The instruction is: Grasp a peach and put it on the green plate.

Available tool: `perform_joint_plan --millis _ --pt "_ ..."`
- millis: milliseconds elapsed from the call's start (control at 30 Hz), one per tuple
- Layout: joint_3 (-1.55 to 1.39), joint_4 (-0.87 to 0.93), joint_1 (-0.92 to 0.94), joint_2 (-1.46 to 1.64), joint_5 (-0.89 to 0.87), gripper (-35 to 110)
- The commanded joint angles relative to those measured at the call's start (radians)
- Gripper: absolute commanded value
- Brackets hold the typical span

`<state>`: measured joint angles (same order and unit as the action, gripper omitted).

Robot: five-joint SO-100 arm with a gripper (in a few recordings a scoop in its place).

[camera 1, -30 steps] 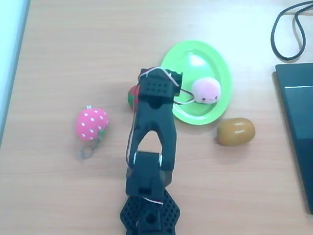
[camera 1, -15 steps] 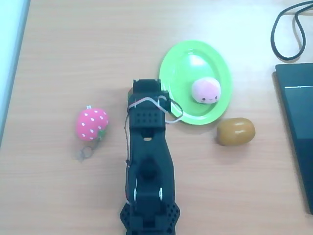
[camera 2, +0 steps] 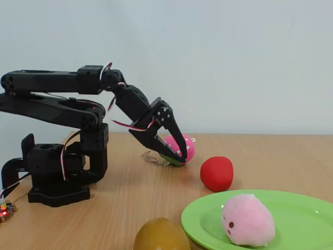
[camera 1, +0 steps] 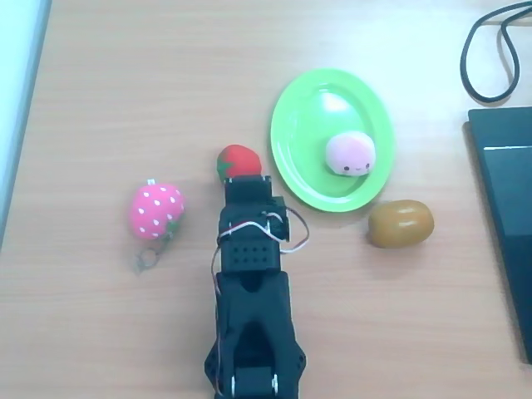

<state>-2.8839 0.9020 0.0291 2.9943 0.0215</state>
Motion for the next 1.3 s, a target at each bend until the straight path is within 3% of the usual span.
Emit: perform_joint_plan --millis 0,567,1267 --pt "-0.049 0.021 0.021 0.077 0.040 -8" --pt "-0.169 0.310 -0.008 0.252 -0.037 -8" --pt "-0.216 0.334 -0.061 0.301 -0.100 -8"
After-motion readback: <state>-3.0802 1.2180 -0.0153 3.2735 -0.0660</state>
